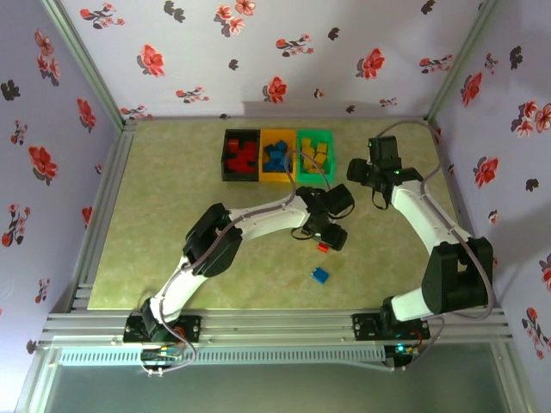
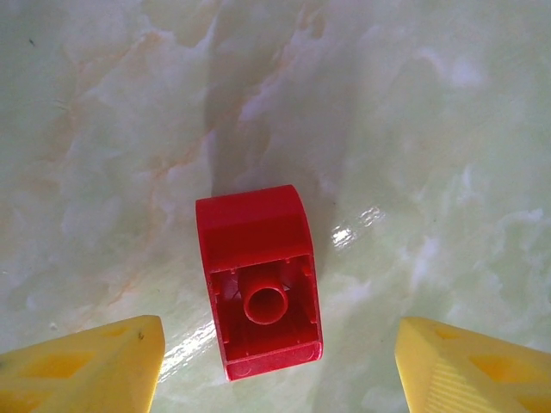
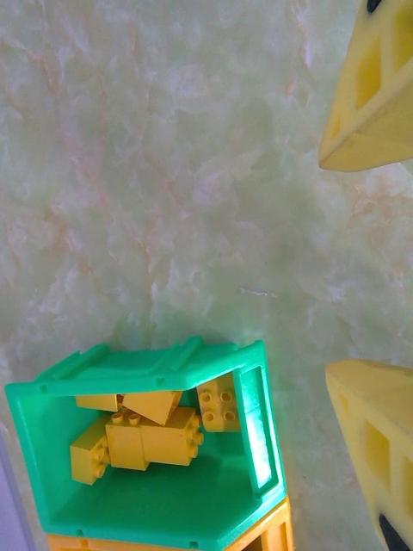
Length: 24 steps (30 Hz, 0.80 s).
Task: Sort the legos into containers by color
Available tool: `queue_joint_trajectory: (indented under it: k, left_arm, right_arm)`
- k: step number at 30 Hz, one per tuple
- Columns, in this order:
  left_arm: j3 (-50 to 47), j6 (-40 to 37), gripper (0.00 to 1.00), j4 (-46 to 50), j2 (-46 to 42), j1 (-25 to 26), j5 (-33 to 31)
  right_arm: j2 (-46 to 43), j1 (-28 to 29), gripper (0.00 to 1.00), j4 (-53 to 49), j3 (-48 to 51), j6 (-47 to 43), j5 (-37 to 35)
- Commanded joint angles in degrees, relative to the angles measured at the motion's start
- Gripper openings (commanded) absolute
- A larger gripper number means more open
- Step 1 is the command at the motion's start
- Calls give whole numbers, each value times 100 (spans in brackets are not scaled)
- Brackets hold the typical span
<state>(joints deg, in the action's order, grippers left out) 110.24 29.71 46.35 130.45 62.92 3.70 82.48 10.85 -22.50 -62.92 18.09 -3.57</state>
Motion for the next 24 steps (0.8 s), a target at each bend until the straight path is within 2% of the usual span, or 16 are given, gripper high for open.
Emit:
queue_joint_trajectory:
  k: [1, 7, 14, 24]
  left_arm:
    - [174, 61, 70, 191, 171, 28, 88]
    - [259, 42, 66, 146, 315, 37, 95]
    - [530, 11, 57, 282, 555, 29, 28]
    - [576, -57, 37, 324, 613, 22, -121]
  right_arm:
    - [-190, -39, 60, 39, 47, 54, 42]
    - [-222, -40, 60, -7, 68, 35, 6]
    - [-305, -45, 60, -38, 113, 19, -38]
    - [-394, -54, 60, -57, 163, 1, -82]
